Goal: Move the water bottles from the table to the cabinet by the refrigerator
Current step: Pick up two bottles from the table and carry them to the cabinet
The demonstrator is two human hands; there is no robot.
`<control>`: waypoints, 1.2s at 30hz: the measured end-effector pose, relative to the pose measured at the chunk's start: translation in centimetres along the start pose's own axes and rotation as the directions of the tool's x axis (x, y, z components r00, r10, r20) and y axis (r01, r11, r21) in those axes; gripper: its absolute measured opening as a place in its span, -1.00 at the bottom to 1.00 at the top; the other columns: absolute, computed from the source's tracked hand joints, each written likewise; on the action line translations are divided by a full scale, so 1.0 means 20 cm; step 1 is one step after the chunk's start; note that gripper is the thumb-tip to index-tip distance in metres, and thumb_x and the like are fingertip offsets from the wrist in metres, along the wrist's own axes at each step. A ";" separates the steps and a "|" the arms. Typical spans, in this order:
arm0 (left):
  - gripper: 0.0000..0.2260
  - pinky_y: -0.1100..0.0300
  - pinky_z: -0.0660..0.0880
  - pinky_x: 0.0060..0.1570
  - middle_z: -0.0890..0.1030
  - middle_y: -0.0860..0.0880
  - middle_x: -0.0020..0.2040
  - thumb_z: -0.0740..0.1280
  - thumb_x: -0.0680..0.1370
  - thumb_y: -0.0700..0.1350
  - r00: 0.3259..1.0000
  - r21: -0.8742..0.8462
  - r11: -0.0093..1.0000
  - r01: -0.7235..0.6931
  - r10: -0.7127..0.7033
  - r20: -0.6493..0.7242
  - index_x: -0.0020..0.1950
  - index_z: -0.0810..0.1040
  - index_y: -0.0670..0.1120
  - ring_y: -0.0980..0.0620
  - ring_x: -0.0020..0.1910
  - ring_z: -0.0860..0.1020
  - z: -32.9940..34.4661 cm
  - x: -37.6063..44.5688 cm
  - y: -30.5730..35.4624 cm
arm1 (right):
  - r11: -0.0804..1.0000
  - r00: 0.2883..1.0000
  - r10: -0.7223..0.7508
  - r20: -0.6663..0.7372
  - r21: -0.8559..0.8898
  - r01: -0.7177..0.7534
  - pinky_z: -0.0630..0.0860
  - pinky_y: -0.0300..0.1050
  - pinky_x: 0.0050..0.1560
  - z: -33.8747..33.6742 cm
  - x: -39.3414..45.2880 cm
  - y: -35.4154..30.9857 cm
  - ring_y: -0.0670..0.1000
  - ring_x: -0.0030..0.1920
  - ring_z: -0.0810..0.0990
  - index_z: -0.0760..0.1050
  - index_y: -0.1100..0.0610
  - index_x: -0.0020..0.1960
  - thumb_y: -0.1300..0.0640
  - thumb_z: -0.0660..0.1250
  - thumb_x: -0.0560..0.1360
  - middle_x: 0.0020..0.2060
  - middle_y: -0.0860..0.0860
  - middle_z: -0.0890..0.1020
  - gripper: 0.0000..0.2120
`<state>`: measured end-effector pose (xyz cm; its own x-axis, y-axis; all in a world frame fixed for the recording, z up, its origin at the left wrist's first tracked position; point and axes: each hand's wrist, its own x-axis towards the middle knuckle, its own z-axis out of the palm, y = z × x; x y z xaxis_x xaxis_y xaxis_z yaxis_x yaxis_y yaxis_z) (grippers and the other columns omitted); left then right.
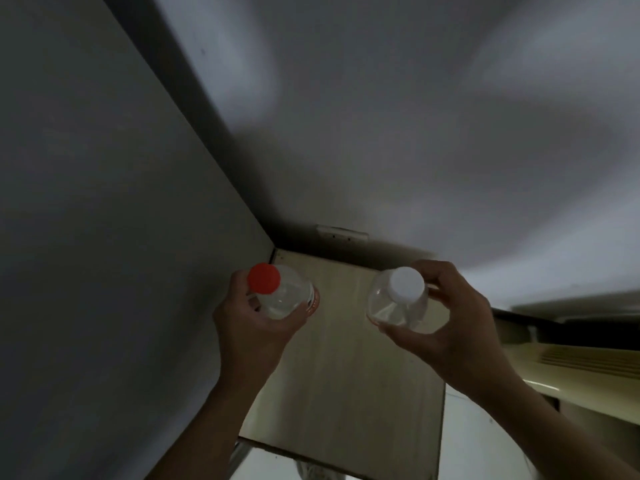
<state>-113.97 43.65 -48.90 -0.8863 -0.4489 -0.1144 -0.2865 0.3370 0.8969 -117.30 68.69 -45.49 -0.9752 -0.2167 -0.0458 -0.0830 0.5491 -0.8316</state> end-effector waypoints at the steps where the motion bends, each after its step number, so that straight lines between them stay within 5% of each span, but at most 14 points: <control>1: -0.39 -0.11 0.63 0.04 0.64 0.11 0.06 0.60 0.14 0.16 1.000 -0.004 1.000 -0.008 0.008 0.005 0.14 0.52 0.11 0.05 0.06 0.65 0.01 0.00 -0.03 | 1.000 1.000 0.004 -0.007 -0.001 -0.004 0.53 -0.12 0.11 0.03 0.01 0.03 -0.13 0.14 0.54 0.38 -0.13 0.21 -0.20 0.53 0.21 0.12 -0.18 0.55 -0.36; 8: -0.41 0.17 0.61 -0.04 0.62 0.20 -0.02 0.61 0.16 0.16 0.996 0.017 0.996 -0.090 0.090 -0.021 0.11 0.52 0.04 0.21 -0.02 0.62 0.05 0.05 -0.12 | 0.999 0.996 0.049 -0.070 0.022 -0.047 0.57 -0.03 0.14 0.21 0.07 0.20 -0.10 0.15 0.56 0.39 -0.08 0.22 -0.07 0.61 0.21 0.14 -0.14 0.57 -0.33; 11: -0.40 0.44 0.52 -0.07 0.59 0.25 -0.04 0.56 0.15 0.21 0.994 0.007 0.995 -0.104 0.105 -0.039 0.10 0.50 0.05 0.33 -0.04 0.59 0.08 0.10 -0.12 | 0.998 0.995 0.050 -0.082 0.033 -0.047 0.57 -0.10 0.14 0.26 0.09 0.23 -0.10 0.15 0.57 0.39 -0.08 0.21 -0.09 0.58 0.21 0.13 -0.14 0.57 -0.35; 15: -0.46 0.58 0.41 -0.13 0.53 0.31 -0.06 0.64 0.19 -0.03 0.983 0.115 0.980 -0.164 0.173 -0.067 0.08 0.49 0.03 0.46 -0.08 0.53 0.10 0.18 -0.16 | 0.998 0.995 0.055 -0.086 0.042 -0.052 0.55 -0.15 0.14 0.29 0.10 0.25 -0.12 0.16 0.56 0.37 -0.13 0.21 -0.11 0.56 0.22 0.13 -0.18 0.55 -0.36; 21: -0.47 0.56 0.43 -0.12 0.56 0.26 -0.07 0.66 0.23 -0.13 0.984 0.121 0.977 -0.177 0.180 -0.007 0.08 0.49 0.02 0.42 -0.09 0.56 0.14 0.24 -0.22 | 0.996 0.995 0.064 -0.078 0.065 -0.059 0.56 -0.11 0.17 0.31 0.10 0.27 -0.13 0.17 0.56 0.38 -0.10 0.22 -0.13 0.54 0.22 0.14 -0.23 0.53 -0.37; 28: -0.44 0.25 0.58 -0.01 0.60 0.31 0.03 0.54 0.21 0.24 0.994 0.004 0.994 -0.112 0.112 0.013 0.14 0.47 0.19 0.25 0.03 0.62 0.14 0.26 -0.22 | 0.996 0.994 0.066 -0.086 0.061 -0.061 0.56 -0.06 0.20 0.32 0.13 0.28 -0.07 0.19 0.56 0.39 -0.05 0.23 0.06 0.62 0.24 0.16 -0.11 0.56 -0.35; 36: -0.43 0.22 0.61 0.00 0.61 0.22 0.06 0.51 0.26 0.22 0.987 0.036 0.986 -0.162 0.162 0.022 0.19 0.52 0.03 0.26 0.03 0.61 0.15 0.25 -0.22 | 0.997 0.993 0.044 -0.111 0.062 -0.038 0.45 -0.43 0.08 0.37 0.24 0.24 -0.26 0.14 0.53 0.34 -0.17 0.20 0.05 0.61 0.26 0.07 -0.29 0.51 -0.35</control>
<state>-118.22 42.45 -54.63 -0.9285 -0.3705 0.0228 -0.1517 0.4347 0.8877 -120.87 64.29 -53.76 -0.9946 -0.1014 -0.0212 -0.0332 0.5059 -0.8620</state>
